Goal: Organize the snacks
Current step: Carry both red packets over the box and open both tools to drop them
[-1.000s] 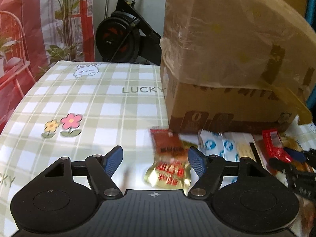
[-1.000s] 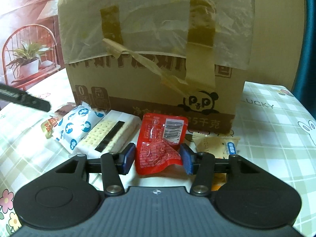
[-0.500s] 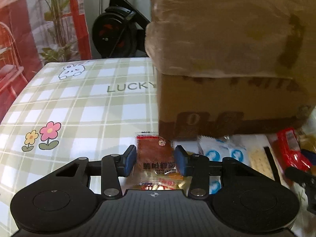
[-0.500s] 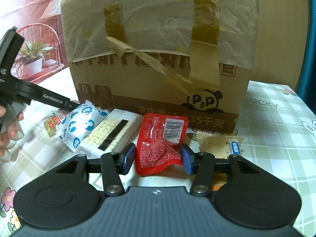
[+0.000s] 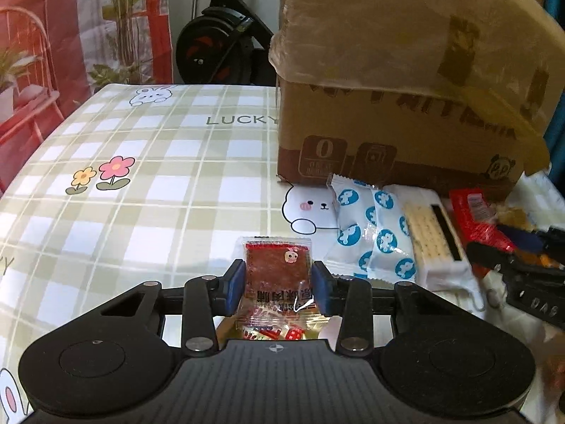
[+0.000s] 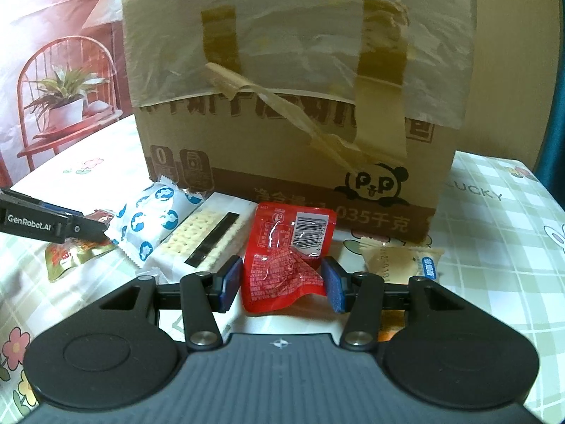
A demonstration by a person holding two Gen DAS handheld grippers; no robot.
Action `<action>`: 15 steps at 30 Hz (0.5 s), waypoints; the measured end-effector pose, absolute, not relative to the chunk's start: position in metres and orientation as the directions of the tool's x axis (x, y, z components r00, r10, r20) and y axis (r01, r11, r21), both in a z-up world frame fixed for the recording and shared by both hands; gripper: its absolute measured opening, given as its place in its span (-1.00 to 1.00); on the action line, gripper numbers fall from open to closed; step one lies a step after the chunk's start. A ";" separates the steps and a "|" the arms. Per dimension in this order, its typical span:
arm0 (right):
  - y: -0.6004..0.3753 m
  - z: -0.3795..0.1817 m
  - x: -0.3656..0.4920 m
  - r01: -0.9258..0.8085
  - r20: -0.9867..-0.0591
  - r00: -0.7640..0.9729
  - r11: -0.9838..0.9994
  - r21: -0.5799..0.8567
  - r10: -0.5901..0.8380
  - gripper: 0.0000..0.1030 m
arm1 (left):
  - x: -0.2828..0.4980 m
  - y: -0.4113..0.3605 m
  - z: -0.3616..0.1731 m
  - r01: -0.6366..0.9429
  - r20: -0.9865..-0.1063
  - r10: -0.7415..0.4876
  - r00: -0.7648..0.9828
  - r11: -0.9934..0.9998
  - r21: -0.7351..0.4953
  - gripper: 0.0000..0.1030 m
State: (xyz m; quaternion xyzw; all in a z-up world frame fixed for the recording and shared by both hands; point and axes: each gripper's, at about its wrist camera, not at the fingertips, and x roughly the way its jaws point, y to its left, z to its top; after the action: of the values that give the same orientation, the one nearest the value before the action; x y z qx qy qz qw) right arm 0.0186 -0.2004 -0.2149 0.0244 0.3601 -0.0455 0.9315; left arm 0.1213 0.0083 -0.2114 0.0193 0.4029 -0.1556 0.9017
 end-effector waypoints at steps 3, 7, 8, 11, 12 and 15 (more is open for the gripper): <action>-0.201 -0.213 0.017 0.105 -0.665 0.743 0.994 0.010 -0.072 0.00 | 0.121 0.011 -0.199 0.291 -0.706 -0.259 0.660 0.954 -0.078 -0.18; -0.201 -0.205 0.011 0.113 -0.656 0.752 0.993 0.029 -0.066 0.00 | 0.117 0.012 -0.181 0.309 -0.671 -0.269 0.691 0.949 -0.062 -0.18; -0.201 -0.203 0.008 0.113 -0.655 0.752 0.993 0.026 -0.068 0.00 | 0.116 0.012 -0.178 0.312 -0.667 -0.271 0.694 0.948 -0.060 -0.18; -0.198 -0.196 0.000 0.113 -0.656 0.752 0.993 0.040 -0.059 0.00 | 0.113 0.012 -0.175 0.314 -0.661 -0.279 0.697 0.947 -0.068 -0.18; -0.197 -0.194 -0.004 0.113 -0.656 0.753 0.993 0.044 -0.056 0.00 | 0.110 0.011 -0.174 0.315 -0.657 -0.282 0.699 0.946 -0.071 -0.18; -0.192 -0.188 -0.014 0.103 -0.650 0.758 0.994 0.036 -0.056 0.00 | 0.098 0.010 -0.171 0.323 -0.645 -0.297 0.704 0.943 -0.081 -0.18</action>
State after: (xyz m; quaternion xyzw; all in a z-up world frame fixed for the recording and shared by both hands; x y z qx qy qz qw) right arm -0.0138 -0.1917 -0.1877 0.0346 0.3452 -0.0424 0.9369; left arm 0.0982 0.0101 -0.1708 0.0188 0.3459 -0.1677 0.9230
